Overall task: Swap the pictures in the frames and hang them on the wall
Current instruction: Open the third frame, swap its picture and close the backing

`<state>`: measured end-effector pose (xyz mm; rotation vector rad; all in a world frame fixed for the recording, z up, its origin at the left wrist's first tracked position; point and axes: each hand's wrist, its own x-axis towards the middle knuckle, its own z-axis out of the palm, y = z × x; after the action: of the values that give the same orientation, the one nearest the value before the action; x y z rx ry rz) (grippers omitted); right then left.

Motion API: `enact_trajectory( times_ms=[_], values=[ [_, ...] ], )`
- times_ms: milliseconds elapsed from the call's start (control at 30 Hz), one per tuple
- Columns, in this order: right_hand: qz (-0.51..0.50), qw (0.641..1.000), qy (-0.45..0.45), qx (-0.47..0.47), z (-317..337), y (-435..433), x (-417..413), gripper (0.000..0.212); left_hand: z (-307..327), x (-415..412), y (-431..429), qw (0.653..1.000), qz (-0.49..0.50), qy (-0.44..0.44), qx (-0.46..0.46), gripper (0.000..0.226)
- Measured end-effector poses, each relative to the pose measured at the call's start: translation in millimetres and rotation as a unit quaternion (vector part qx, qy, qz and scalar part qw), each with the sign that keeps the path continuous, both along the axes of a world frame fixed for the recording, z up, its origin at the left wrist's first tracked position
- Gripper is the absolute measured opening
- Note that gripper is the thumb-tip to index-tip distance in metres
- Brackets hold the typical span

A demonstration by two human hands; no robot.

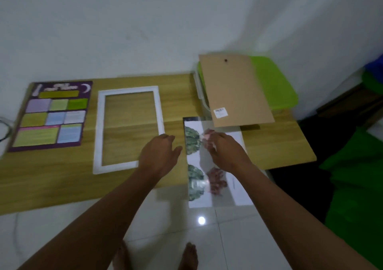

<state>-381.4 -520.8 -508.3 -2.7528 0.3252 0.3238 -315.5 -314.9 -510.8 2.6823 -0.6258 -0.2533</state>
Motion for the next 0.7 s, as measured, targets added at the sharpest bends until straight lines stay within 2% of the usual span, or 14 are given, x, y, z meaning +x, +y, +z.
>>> enact_trajectory(
  times_ms=[167, 267, 433, 567, 700],
  values=[
    [0.037, 0.999, -0.012, 0.017, 29, 71, 62, 0.032, 18, 43, 90, 0.995, 0.103, 0.007, -0.013, 0.045],
    [0.054, 0.998, -0.024, 0.03, 39, 125, 102, 0.046, 26, 74, 148, 0.99, 0.141, 0.006, -0.024, 0.044],
    [0.05, 0.997, -0.011, 0.056, 40, 225, 162, 0.05, 26, 130, 243, 0.985, 0.169, 0.012, -0.021, 0.04],
    [0.033, 0.997, 0.01, 0.073, 26, 295, 205, 0.04, 18, 169, 304, 0.98, 0.195, 0.037, -0.018, 0.044],
    [0.012, 0.995, 0.042, 0.089, 4, 345, 238, 0.029, 3, 198, 344, 0.975, 0.217, 0.041, 0.022, 0.044]
  ],
)
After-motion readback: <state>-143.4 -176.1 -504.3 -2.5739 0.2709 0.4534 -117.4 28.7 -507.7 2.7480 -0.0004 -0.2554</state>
